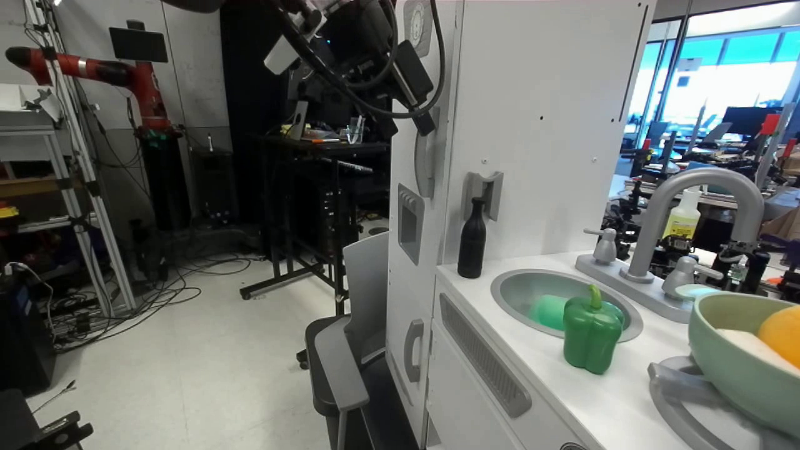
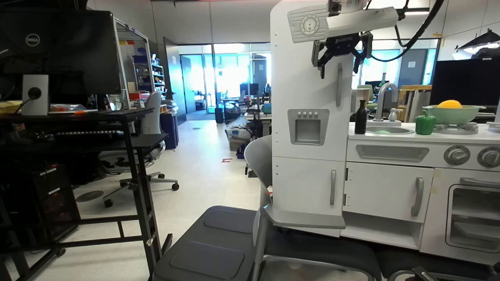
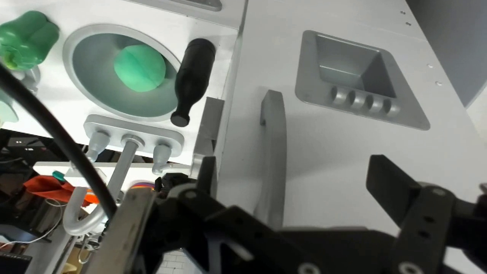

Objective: Open the upper cabinet on the left, place the black bottle on the top shelf of the cabinet, place the green pepper from the counter on the top shelf in the cabinet

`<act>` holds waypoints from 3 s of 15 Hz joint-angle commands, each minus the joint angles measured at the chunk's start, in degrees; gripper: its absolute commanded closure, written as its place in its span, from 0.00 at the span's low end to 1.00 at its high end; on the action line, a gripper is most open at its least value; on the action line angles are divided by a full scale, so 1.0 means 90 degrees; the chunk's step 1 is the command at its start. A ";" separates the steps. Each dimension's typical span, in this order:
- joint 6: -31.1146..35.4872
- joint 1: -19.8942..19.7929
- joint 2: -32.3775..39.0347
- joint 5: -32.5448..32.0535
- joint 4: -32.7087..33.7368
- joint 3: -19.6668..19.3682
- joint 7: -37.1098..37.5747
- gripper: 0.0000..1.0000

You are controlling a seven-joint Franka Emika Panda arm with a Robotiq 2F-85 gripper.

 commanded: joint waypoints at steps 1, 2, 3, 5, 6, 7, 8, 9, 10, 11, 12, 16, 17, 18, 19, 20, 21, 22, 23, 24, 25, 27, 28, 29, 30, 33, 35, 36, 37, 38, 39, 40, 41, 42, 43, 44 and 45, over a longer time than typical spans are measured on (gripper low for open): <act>-0.0119 0.0386 0.0328 -0.0148 0.0457 -0.0321 0.0303 0.00; -0.0068 0.0430 0.0369 -0.0155 0.0456 -0.0382 0.0345 0.00; -0.0110 0.0501 0.0377 -0.0188 0.0471 -0.0442 0.0410 0.00; -0.0008 0.0574 0.0396 -0.0245 0.0410 -0.0565 0.0539 0.00; -0.0059 0.0611 0.0403 -0.0249 0.0434 -0.0600 0.0568 0.00; -0.0057 0.0643 0.0395 -0.0279 0.0417 -0.0641 0.0637 0.00; -0.0016 0.0662 0.0391 -0.0328 0.0386 -0.0685 0.0719 0.00; -0.0077 0.0697 0.0379 -0.0393 0.0409 -0.0705 0.0790 0.00; -0.0124 0.0714 0.0376 -0.0441 0.0431 -0.0708 0.0840 0.00; -0.0029 0.0701 0.0380 -0.0514 0.0363 -0.0730 0.0918 0.00; -0.0069 0.0723 0.0380 -0.0583 0.0397 -0.0733 0.1006 0.00; -0.0142 0.0725 0.0388 -0.0813 0.0437 -0.0695 0.1271 0.00; -0.0070 0.0708 0.0399 -0.0880 0.0382 -0.0699 0.1334 0.00; -0.0134 0.0712 0.0403 -0.0921 0.0422 -0.0679 0.1369 0.00; -0.0164 0.0710 0.0411 -0.0956 0.0434 -0.0665 0.1397 0.00; -0.0127 0.0700 0.0417 -0.1030 0.0394 -0.0675 0.1447 0.23; -0.0230 0.0727 0.0412 -0.1054 0.0446 -0.0658 0.1454 0.26; -0.0246 0.0722 0.0421 -0.1111 0.0442 -0.0658 0.1471 0.35; -0.0221 0.0711 0.0423 -0.1188 0.0403 -0.0660 0.1527 0.42; -0.0286 0.0713 0.0421 -0.1205 0.0437 -0.0640 0.1536 0.50; -0.0307 0.0709 0.0424 -0.1256 0.0435 -0.0634 0.1572 0.58; -0.0362 0.0715 0.0424 -0.1333 0.0444 -0.0624 0.1635 0.73; -0.0401 0.0712 0.0426 -0.1382 0.0453 -0.0612 0.1662 0.80; -0.0452 0.0702 0.0420 -0.1414 0.0402 -0.0615 0.1716 0.87; -0.0583 0.0708 0.0409 -0.1411 0.0423 -0.0594 0.1746 0.95; -0.0805 0.0739 0.0319 -0.1396 0.0341 -0.0565 0.2135 0.96; -0.0863 0.0732 0.0243 -0.1352 0.0198 -0.0503 0.2317 0.95; -0.0950 0.0762 0.0184 -0.1338 0.0168 -0.0456 0.2407 0.96; -0.1000 0.0784 0.0150 -0.1356 0.0117 -0.0429 0.2528 0.95; -0.1010 0.0801 0.0117 -0.1392 0.0030 -0.0405 0.2679 0.96; -0.1106 0.0836 0.0070 -0.1335 0.0022 -0.0318 0.2701 0.95; -0.1099 0.0852 0.0046 -0.1366 -0.0044 -0.0283 0.2803 0.95; -0.1124 0.0876 0.0010 -0.1380 -0.0125 -0.0234 0.2920 0.95; -0.1219 0.0906 -0.0025 -0.1367 -0.0134 -0.0183 0.2975 0.95; -0.1286 0.0942 -0.0142 -0.1383 -0.0250 -0.0128 0.3060 0.95; -0.1277 0.0946 -0.0170 -0.1401 -0.0317 -0.0076 0.3128 0.95; -0.1436 0.0999 -0.0205 -0.1371 -0.0283 0.0014 0.3170 0.95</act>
